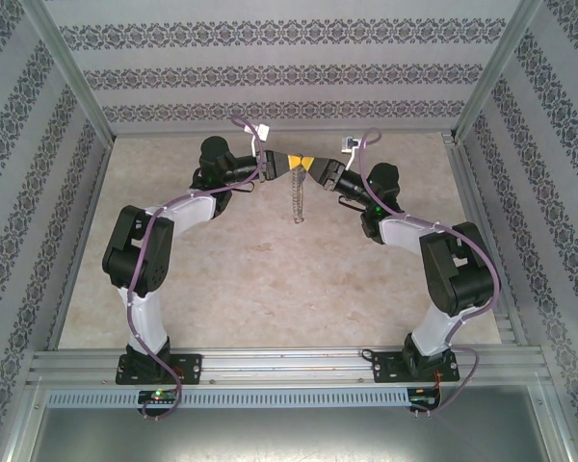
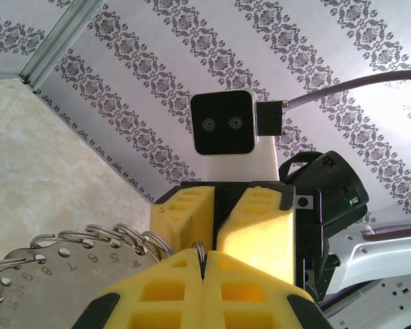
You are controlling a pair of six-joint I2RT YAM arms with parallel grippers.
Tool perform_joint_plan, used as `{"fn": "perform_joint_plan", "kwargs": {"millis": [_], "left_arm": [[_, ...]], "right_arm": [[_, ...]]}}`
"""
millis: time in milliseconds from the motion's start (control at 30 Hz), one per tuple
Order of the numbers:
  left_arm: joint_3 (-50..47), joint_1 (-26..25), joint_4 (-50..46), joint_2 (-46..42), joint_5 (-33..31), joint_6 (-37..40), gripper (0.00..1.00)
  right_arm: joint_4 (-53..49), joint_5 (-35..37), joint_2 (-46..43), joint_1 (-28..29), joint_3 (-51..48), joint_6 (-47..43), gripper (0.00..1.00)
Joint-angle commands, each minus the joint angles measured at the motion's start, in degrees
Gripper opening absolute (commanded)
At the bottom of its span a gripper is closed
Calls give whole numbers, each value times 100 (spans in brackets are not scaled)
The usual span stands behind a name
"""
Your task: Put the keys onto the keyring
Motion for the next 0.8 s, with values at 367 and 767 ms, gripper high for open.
{"fn": "perform_joint_plan", "kwargs": {"millis": [367,767], "left_arm": [[-303,-71,239,79,-97,325,5],[-782,-64,-209,-70,-294,907,26]], "right_arm": [[365,-186,419,6,-51,25,0],[410,-543,596,-55,-457,-163,0]]}}
